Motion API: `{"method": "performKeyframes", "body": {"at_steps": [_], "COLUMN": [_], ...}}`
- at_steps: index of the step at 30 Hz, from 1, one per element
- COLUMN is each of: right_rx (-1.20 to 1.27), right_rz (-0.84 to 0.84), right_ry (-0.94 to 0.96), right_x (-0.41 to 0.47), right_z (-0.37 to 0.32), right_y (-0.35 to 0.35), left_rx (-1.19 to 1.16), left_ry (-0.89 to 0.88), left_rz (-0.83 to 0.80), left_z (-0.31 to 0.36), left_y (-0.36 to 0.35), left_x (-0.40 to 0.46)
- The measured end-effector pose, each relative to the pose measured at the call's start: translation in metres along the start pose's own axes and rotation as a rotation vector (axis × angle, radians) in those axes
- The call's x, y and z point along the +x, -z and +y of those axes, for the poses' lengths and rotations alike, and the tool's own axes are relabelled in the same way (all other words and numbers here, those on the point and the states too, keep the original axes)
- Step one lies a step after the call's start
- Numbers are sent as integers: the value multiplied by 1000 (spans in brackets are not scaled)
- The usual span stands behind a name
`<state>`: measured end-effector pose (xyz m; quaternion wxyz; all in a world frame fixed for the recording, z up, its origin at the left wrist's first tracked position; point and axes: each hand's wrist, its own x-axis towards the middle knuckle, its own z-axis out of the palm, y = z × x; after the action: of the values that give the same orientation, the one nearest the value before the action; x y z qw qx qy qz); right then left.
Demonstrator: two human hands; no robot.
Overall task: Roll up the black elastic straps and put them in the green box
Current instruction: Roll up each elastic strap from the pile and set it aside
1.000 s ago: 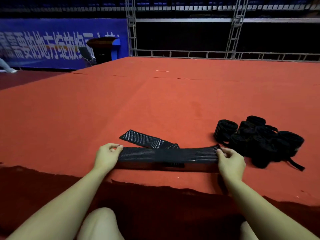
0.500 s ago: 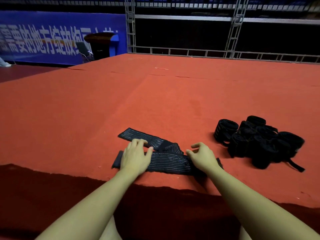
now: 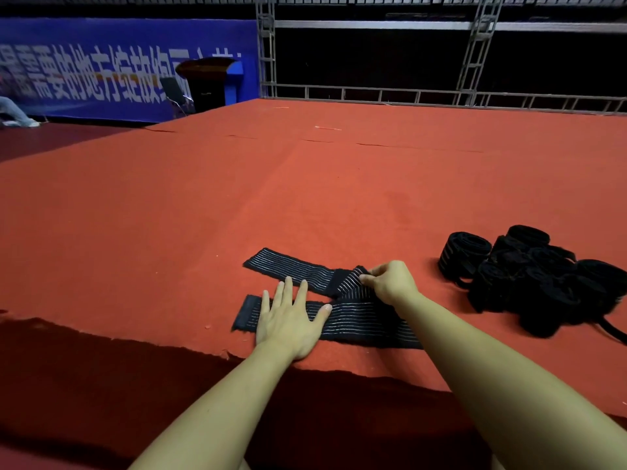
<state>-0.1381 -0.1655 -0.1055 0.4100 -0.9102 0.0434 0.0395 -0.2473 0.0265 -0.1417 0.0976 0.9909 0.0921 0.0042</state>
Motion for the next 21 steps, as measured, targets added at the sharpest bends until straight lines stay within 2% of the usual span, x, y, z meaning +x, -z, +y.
{"method": "performKeyframes", "body": {"at_steps": [5, 9, 13, 15, 18, 21], "right_rx": [83, 501, 942, 1115, 1197, 1258], "right_rz": [183, 110, 47, -13, -102, -159], "right_ry": [66, -93, -143, -152, -109, -51], "right_x": [1, 1, -10, -19, -32, -43], "right_z": [-9, -16, -25, -29, -34, -41], "right_y": [16, 54, 74, 77, 74, 63], "left_rx": [11, 11, -26, -90, -433, -983], "left_ry": [-12, -7, -17, -43, -72, -45], "left_rz": [-9, 3, 23, 93, 240, 178], "left_z": [0, 0, 0, 0, 8, 30], "left_y": [0, -2, -1, 0, 10, 33], "left_x": [0, 2, 2, 3, 2, 5]}}
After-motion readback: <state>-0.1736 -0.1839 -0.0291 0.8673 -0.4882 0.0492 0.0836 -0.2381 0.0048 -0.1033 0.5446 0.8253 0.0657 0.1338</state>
